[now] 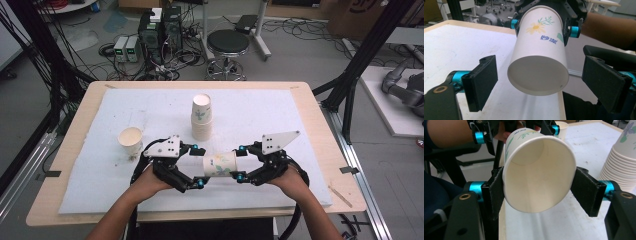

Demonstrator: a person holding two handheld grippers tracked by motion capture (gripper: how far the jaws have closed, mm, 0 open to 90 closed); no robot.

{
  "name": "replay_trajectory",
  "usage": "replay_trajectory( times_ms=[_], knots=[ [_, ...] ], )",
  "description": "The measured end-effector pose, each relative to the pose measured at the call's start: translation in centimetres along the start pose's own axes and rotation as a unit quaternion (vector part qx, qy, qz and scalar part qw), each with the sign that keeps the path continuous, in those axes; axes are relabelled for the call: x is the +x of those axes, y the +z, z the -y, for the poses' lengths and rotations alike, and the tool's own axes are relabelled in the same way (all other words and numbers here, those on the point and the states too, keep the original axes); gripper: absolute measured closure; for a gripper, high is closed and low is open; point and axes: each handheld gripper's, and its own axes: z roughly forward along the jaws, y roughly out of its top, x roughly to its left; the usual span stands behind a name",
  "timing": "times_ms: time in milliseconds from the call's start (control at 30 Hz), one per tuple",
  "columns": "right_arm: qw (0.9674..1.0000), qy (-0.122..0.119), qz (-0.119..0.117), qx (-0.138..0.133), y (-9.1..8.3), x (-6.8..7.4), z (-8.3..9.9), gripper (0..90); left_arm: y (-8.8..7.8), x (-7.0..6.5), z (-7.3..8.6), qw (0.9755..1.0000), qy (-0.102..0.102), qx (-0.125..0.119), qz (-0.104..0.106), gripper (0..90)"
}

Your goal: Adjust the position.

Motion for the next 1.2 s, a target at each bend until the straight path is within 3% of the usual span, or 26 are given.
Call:
replay_trajectory(
  times_ms=[133, 233, 433, 700, 967, 1200],
  knots=[
    [0.9996, -0.009, 0.006, 0.026, 0.0, 0.0, -0.6, 31.4, 0.0, 0.0, -0.3, 0.9999, 0.005, 0.012, -0.011, 13.5],
    [0.9984, -0.024, 0.011, 0.049, 0.2, 0.0, -1.2, 31.5, 0.2, 0.1, -0.5, 0.9992, 0.014, 0.034, -0.016, 13.5],
    [0.9938, -0.047, 0.017, 0.099, 0.6, 0.1, -2.5, 31.4, 0.9, 0.1, -0.9, 0.9971, 0.025, 0.07, -0.019, 13.5],
    [0.9841, -0.075, 0.02, 0.16, 1.3, 0.4, -3.9, 31.3, 1.8, 0.0, -1.1, 0.9921, 0.043, 0.116, -0.022, 13.7],
    [0.9735, -0.099, 0.029, 0.204, 2.2, 0.7, -4.9, 31.3, 2.4, 0.0, -1.0, 0.9894, 0.048, 0.134, -0.026, 13.8],
    [0.9633, -0.113, 0.03, 0.242, 3.4, 0.9, -5.5, 31.3, 2.9, 0.1, -0.8, 0.9854, 0.057, 0.157, -0.031, 14.2]
  ],
)
